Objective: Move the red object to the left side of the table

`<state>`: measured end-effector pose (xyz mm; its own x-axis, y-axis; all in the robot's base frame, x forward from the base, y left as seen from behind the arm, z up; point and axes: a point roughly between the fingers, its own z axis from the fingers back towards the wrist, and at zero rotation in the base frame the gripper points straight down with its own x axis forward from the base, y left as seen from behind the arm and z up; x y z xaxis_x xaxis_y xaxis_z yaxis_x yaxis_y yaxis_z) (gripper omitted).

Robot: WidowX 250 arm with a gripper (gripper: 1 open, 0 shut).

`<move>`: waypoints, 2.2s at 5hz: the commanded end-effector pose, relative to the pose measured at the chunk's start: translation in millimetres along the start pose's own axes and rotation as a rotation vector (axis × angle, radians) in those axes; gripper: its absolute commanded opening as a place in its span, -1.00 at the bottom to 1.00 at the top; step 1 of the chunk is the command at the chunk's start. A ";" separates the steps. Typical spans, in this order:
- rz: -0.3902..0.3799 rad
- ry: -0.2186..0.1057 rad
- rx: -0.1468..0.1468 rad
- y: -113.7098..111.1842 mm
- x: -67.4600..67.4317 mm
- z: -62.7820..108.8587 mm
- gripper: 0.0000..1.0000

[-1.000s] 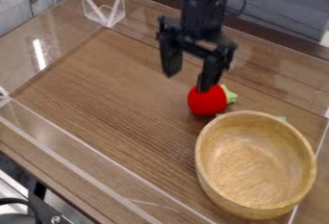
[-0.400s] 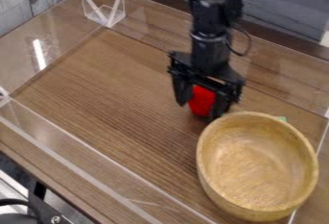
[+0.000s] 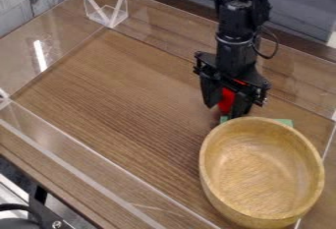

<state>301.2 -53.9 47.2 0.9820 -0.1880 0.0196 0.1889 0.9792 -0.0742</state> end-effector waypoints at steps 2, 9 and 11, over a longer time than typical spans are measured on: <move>0.030 -0.033 -0.002 17.1 10.4 4.2 1.00; -0.132 -0.029 -0.028 25.3 25.8 2.7 1.00; -0.147 -0.031 -0.034 28.3 36.1 -3.0 1.00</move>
<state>330.5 -34.0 26.4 0.9446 -0.3281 0.0046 0.3264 0.9378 -0.1184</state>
